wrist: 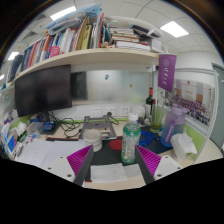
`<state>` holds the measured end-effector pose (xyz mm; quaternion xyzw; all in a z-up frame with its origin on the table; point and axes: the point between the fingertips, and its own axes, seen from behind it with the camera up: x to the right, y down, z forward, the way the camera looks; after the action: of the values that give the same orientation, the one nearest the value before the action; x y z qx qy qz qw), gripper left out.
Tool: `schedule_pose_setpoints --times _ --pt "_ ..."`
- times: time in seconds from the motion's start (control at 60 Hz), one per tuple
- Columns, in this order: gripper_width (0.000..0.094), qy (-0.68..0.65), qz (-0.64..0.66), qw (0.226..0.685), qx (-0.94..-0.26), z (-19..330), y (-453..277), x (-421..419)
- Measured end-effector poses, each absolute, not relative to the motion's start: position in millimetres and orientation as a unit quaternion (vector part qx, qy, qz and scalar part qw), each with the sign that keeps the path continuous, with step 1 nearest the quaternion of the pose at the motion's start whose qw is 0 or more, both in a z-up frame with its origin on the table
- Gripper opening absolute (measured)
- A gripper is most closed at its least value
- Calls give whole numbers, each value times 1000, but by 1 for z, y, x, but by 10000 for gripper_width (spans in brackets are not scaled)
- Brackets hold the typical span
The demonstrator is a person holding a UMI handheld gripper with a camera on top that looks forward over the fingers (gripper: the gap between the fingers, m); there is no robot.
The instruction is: Pour water
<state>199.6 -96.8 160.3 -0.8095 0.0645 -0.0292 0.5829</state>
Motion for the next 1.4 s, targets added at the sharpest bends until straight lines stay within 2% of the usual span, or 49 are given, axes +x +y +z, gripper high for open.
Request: schedule_pose_setpoints --times 0.2,0.367,0.433,0.6,0.7,0.867,1.0,1.2,1.4 --pt "858 60 -55 583 -809 115 -43 266" --pt "842 55 -44 598 -799 100 11 287" --pt "773 42 -34 606 -794 96 31 286" --pt "523 20 -9 614 -789 82 60 278" --pt "507 9 -19 631 -775 86 64 276" --pt "409 16 -27 632 -774 87 65 277" --pt "341 7 -53 620 -783 85 69 277" --pt "338 -80 -128 594 -790 111 83 264" --pt "338 -272 -308 496 -765 128 116 263"
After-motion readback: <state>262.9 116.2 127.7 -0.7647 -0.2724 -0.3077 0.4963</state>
